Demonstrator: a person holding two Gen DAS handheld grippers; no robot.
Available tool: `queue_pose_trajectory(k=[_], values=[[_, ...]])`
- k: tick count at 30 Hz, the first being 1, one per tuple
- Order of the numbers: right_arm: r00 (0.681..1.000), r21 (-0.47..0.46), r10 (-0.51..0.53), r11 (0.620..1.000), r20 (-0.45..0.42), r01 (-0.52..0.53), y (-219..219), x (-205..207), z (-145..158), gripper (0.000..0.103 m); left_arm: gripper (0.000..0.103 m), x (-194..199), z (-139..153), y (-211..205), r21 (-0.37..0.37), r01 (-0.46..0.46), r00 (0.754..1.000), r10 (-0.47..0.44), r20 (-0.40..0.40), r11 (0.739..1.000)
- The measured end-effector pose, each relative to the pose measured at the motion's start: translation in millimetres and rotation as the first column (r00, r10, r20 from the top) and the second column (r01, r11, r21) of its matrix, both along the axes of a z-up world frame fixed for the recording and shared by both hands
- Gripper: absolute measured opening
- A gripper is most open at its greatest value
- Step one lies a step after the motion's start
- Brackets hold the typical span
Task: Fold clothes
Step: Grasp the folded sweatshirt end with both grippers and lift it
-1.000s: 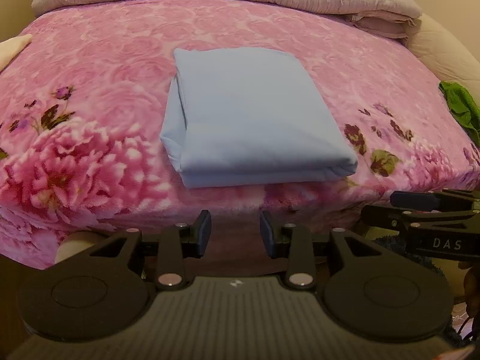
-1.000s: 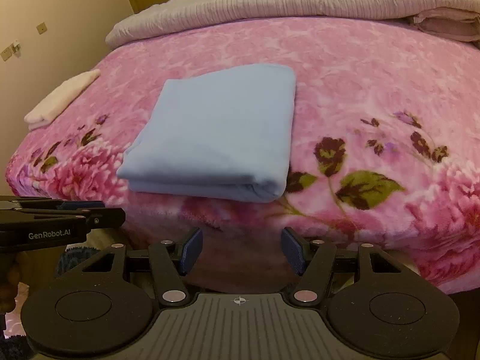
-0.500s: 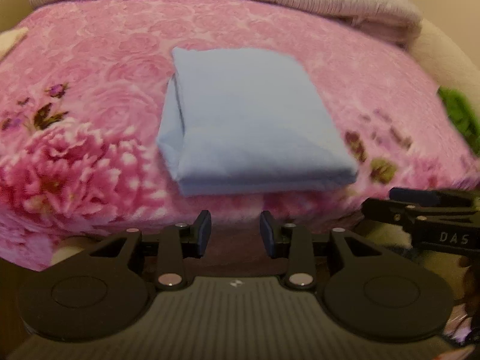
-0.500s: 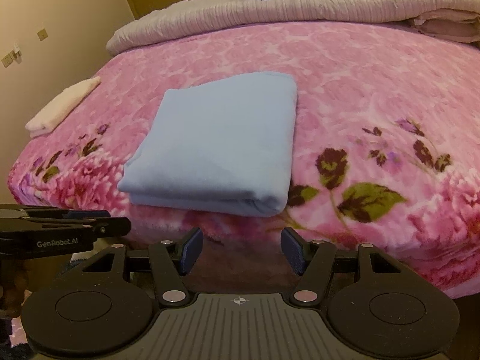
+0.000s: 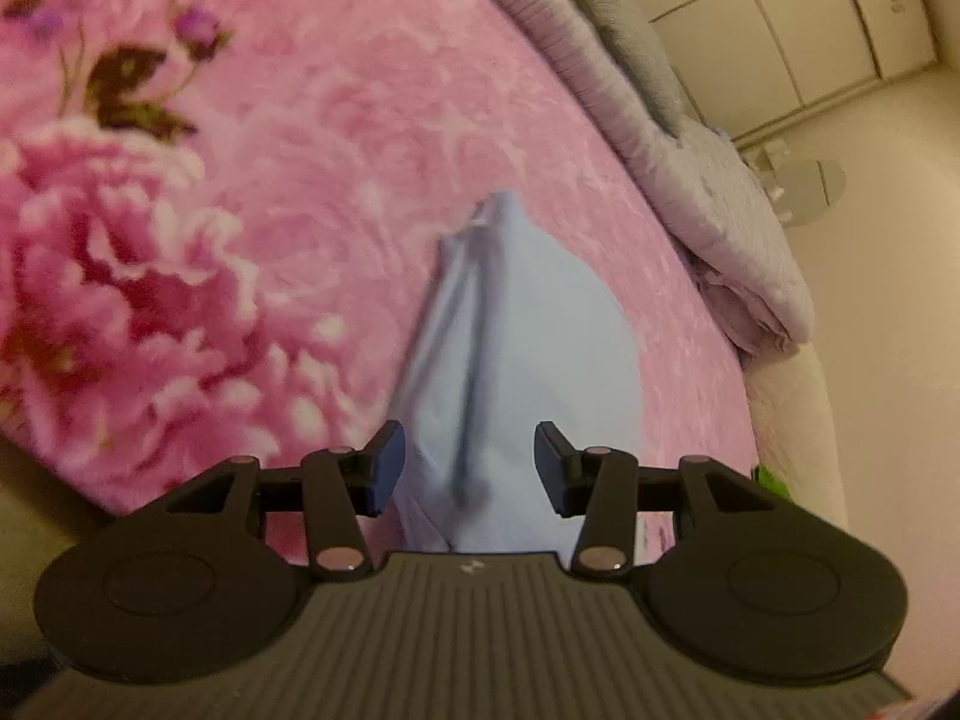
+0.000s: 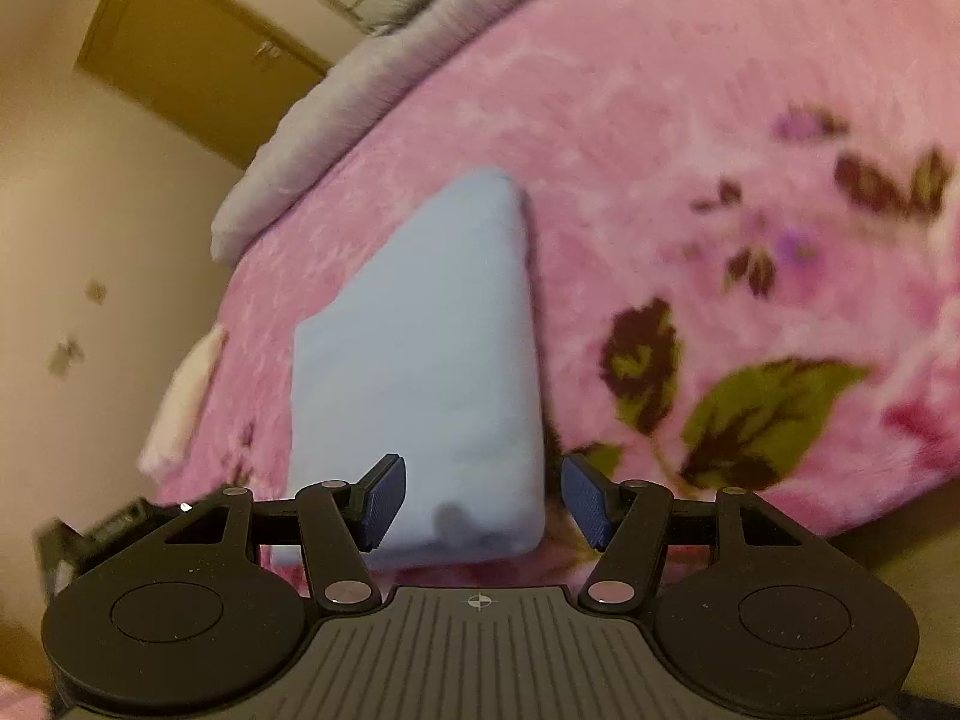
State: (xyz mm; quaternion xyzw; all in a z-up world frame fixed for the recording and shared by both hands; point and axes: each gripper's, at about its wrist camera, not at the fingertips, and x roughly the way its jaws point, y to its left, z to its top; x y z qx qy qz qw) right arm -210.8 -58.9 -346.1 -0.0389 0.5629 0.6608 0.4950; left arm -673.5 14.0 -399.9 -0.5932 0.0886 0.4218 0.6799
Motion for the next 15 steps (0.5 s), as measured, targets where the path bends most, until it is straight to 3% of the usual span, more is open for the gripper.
queue_pose_trajectory(k=[4,7,15], values=[[0.991,-0.067,-0.056,0.997,-0.123,0.048,24,16,-27,0.062,0.042,-2,-23,21,-0.051,-0.023,0.997,0.027,0.077,0.998],[0.975,-0.068,-0.088,0.995,-0.202,0.076,39,26,-36,0.062,0.046,0,-30,33,-0.059,-0.014,0.990,0.022,0.140,0.998],[0.962,-0.085,-0.088,0.994,-0.257,0.068,73,30,-43,0.062,0.051,27,-41,62,-0.059,0.063,0.980,-0.051,0.193,0.996]])
